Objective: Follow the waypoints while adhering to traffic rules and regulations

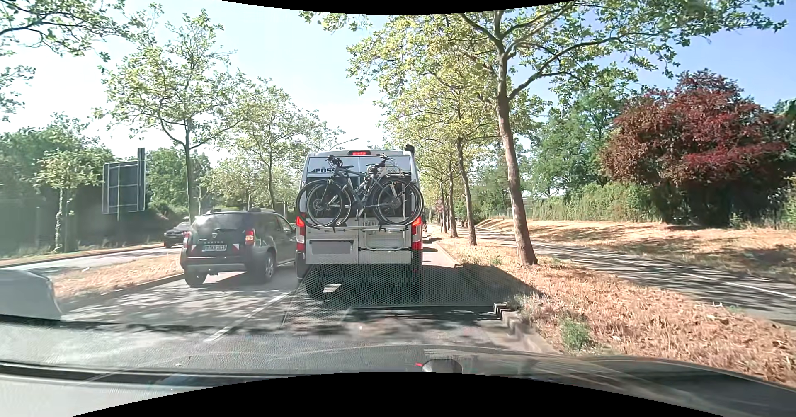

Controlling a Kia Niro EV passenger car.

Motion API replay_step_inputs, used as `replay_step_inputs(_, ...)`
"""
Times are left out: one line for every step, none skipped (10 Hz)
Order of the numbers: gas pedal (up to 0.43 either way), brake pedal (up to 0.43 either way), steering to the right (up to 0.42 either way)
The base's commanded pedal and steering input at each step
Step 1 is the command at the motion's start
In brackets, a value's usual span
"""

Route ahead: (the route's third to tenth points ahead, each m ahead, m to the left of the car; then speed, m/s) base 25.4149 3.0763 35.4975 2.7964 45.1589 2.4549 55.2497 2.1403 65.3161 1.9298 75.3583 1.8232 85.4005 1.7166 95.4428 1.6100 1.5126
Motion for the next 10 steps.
replay_step_inputs(0.000,0.000,-0.008)
replay_step_inputs(0.000,0.000,-0.008)
replay_step_inputs(0.000,0.000,-0.008)
replay_step_inputs(0.000,0.000,-0.008)
replay_step_inputs(0.000,0.000,-0.008)
replay_step_inputs(0.000,0.000,-0.008)
replay_step_inputs(0.000,0.000,-0.008)
replay_step_inputs(0.000,0.000,-0.008)
replay_step_inputs(0.000,0.000,-0.008)
replay_step_inputs(0.000,0.000,-0.008)
